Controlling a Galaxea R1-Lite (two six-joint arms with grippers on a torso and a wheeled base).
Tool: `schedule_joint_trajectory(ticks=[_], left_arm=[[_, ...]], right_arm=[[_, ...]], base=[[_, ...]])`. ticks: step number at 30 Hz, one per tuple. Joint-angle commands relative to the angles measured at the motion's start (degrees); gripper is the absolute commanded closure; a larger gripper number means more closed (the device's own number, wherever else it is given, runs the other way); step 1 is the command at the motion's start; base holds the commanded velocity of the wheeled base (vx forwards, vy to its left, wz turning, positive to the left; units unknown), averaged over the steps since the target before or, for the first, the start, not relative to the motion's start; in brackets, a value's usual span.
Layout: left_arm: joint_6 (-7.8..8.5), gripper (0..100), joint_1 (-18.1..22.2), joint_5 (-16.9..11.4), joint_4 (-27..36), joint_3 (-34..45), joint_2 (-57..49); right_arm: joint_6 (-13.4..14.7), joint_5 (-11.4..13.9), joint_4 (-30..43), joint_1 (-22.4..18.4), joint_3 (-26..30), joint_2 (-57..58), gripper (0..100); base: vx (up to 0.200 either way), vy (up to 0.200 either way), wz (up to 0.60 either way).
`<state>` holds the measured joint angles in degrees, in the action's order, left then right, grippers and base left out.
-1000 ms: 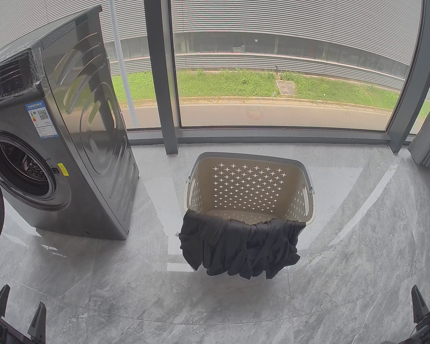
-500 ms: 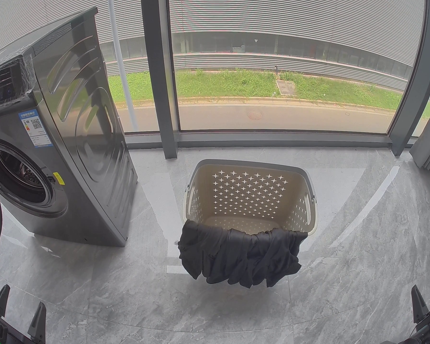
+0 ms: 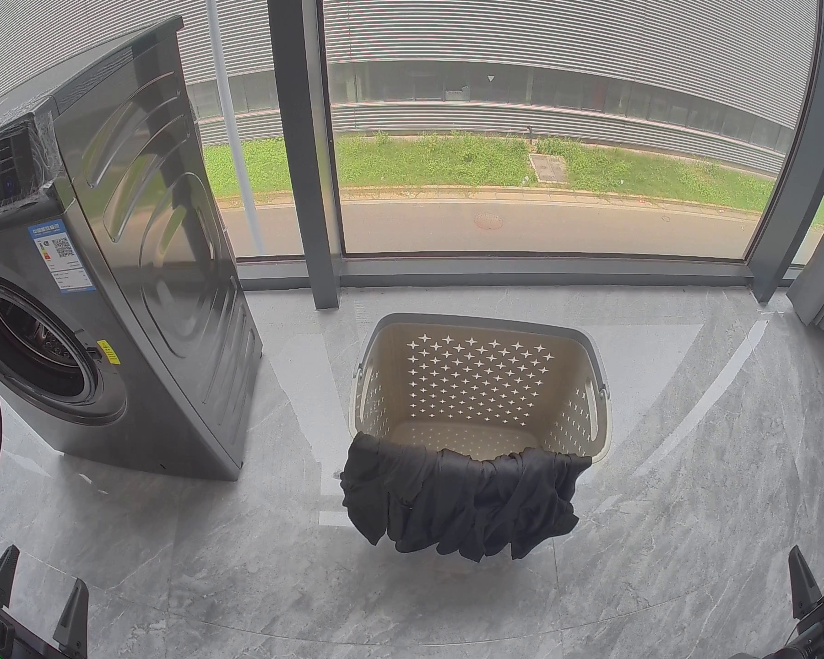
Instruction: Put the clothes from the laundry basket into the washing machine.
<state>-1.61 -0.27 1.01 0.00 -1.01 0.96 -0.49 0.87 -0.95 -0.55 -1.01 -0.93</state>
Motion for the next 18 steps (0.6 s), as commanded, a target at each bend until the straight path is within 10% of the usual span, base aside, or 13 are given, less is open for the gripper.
schedule_joint_trajectory(ticks=[1, 6, 11, 18], left_arm=[[-0.06, 0, 0.00, 0.04, 0.00, 0.92, -0.96], [-0.06, 0, 0.00, 0.04, 0.00, 0.92, -0.96], [0.03, 0, 0.00, 0.04, 0.00, 0.92, -0.96], [0.03, 0, 0.00, 0.04, 0.00, 0.92, -0.96]], right_arm=[[0.14, 0.01, 0.07, 0.02, 1.01, 0.93, 0], [-0.22, 0.36, -1.69, 0.02, -0.22, 0.93, 0], [-0.22, 0.89, -1.25, 0.81, -14.63, -6.28, 0], [-0.83, 12.85, -0.72, 5.73, -18.15, -26.23, 0]], base=[[0.000, 0.000, 0.00], [0.000, 0.000, 0.00], [0.000, 0.000, 0.00], [0.000, 0.000, 0.00]])
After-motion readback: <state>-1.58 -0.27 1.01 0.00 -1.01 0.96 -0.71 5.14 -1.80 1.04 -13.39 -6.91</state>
